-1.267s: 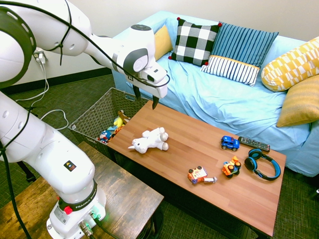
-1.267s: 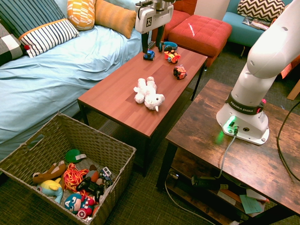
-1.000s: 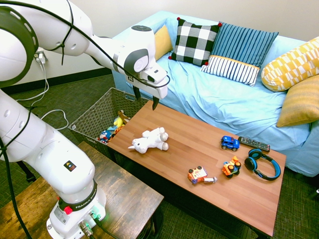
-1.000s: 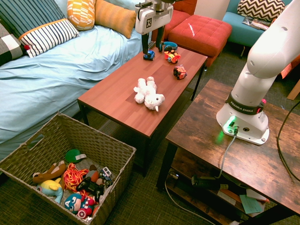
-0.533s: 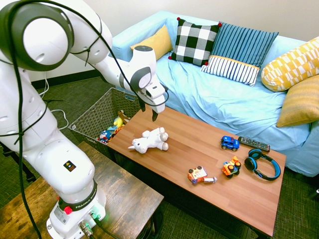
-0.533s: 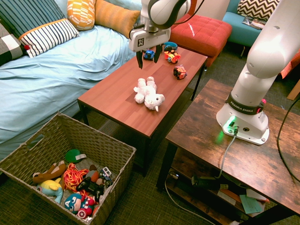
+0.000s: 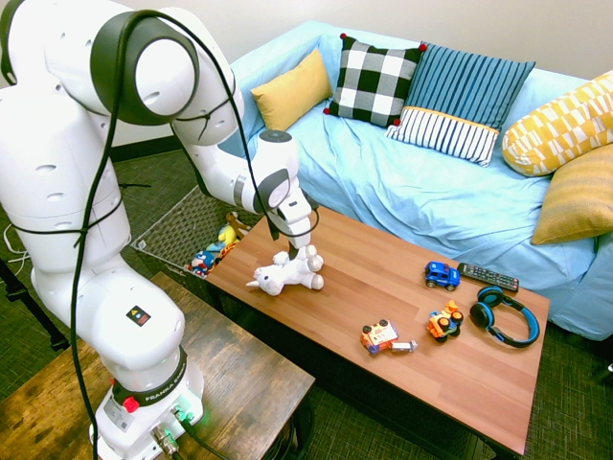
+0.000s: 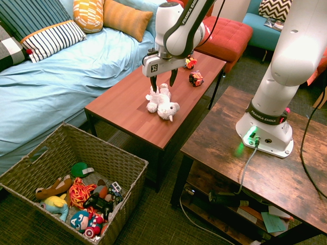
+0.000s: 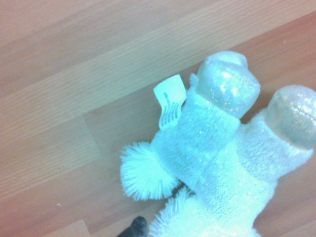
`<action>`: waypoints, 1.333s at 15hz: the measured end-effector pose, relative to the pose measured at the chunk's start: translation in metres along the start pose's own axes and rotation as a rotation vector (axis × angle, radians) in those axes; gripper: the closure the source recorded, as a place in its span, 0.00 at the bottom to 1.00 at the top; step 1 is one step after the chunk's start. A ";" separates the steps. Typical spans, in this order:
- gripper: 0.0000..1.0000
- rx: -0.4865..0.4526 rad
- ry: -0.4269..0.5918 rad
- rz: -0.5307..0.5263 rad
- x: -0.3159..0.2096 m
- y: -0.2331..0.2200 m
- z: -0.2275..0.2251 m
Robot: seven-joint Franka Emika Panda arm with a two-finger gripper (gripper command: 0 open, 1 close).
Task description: Put the stuffed toy in the basket
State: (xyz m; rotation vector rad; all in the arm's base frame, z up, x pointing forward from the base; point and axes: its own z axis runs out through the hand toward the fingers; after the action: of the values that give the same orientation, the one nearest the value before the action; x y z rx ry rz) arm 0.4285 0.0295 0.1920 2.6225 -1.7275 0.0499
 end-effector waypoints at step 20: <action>1.00 -0.032 0.021 0.116 0.003 0.016 0.110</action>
State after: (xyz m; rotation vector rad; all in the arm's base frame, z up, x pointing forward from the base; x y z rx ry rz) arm 0.4176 0.0180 0.0823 2.4881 -1.8550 0.0490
